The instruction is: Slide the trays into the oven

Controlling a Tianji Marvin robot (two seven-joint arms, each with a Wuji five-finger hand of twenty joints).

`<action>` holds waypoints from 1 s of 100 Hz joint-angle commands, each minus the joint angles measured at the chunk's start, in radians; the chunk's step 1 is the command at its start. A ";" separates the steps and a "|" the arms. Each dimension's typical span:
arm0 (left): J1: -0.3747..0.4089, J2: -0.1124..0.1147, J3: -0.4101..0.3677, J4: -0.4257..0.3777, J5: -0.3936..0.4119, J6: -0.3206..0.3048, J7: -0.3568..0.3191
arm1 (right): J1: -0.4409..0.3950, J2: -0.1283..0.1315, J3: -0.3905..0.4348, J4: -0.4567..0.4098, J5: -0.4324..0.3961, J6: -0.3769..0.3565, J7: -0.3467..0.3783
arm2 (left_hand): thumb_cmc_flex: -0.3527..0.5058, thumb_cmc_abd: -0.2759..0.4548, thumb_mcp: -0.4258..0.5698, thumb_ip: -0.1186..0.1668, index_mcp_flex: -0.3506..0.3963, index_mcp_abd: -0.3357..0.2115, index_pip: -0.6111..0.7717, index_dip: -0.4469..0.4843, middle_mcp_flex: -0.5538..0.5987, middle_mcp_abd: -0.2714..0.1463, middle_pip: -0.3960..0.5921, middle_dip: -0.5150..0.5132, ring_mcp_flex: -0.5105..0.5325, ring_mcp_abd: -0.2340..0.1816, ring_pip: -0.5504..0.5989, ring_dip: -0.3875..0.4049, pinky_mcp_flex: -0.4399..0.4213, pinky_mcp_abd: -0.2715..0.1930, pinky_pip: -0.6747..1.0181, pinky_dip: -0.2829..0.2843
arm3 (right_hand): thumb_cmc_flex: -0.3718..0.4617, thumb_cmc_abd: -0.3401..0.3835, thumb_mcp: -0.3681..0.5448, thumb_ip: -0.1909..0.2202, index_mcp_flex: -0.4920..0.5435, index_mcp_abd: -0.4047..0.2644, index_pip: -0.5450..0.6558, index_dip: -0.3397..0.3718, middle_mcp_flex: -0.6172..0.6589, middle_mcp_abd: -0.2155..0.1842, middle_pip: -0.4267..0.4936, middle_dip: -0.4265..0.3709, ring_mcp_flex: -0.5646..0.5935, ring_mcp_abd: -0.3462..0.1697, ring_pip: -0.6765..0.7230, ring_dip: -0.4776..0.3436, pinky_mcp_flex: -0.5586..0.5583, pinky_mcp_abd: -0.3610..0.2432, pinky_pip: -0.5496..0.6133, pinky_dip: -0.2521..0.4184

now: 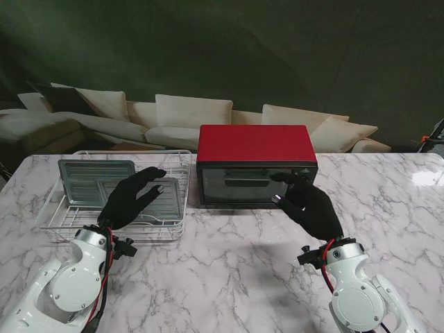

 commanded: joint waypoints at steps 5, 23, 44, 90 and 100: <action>-0.012 0.001 0.009 0.005 0.004 0.007 -0.021 | -0.011 0.000 0.015 -0.002 0.029 0.000 0.003 | -0.012 0.041 -0.025 -0.021 0.011 -0.015 0.003 0.006 0.026 -0.012 0.003 0.007 0.011 -0.003 0.010 0.006 -0.002 0.004 -0.002 0.017 | -0.074 0.017 0.008 -0.011 -0.137 -0.009 -0.024 -0.121 0.119 -0.023 0.121 -0.007 0.116 0.026 0.114 -0.026 0.076 0.055 0.109 0.031; -0.022 0.002 0.017 0.012 0.008 0.011 -0.024 | 0.006 0.000 0.025 0.028 0.032 0.051 0.011 | -0.012 0.040 -0.026 -0.021 0.011 -0.017 0.003 0.006 0.027 -0.013 0.004 0.007 0.014 -0.003 0.011 0.006 -0.001 0.006 -0.001 0.018 | -0.134 0.031 0.008 -0.005 -0.289 0.106 0.005 -0.165 0.211 -0.068 0.255 -0.078 0.250 0.005 0.206 -0.080 0.197 0.084 0.207 0.036; -0.033 0.002 0.025 0.023 0.007 0.019 -0.028 | 0.060 0.015 0.021 0.090 0.010 0.123 0.084 | -0.012 0.040 -0.026 -0.021 0.011 -0.016 0.003 0.006 0.028 -0.013 0.004 0.007 0.015 -0.002 0.011 0.006 -0.001 0.007 -0.002 0.019 | -0.150 0.026 -0.003 -0.005 -0.334 0.099 0.021 -0.170 0.211 -0.080 0.278 -0.086 0.274 0.003 0.238 -0.091 0.226 0.084 0.251 0.039; -0.039 0.003 0.028 0.032 0.000 0.010 -0.032 | 0.204 0.051 -0.070 0.173 0.035 0.186 0.283 | -0.013 0.036 -0.025 -0.022 0.011 -0.021 0.004 0.006 0.033 -0.015 0.006 0.008 0.020 -0.003 0.012 0.007 0.002 0.008 -0.002 0.020 | -0.157 0.055 -0.055 -0.007 -0.369 0.145 0.028 -0.186 0.192 -0.083 0.279 -0.093 0.267 0.002 0.248 -0.110 0.224 0.075 0.267 0.030; -0.040 0.003 0.028 0.033 -0.001 0.011 -0.032 | 0.231 0.053 -0.096 0.180 0.041 0.214 0.302 | -0.012 0.035 -0.024 -0.022 0.010 -0.021 0.003 0.006 0.033 -0.016 0.006 0.008 0.021 -0.004 0.011 0.006 0.001 0.010 -0.003 0.020 | -0.157 0.056 -0.058 -0.006 -0.367 0.136 0.030 -0.188 0.193 -0.083 0.279 -0.093 0.265 0.004 0.249 -0.111 0.224 0.075 0.268 0.029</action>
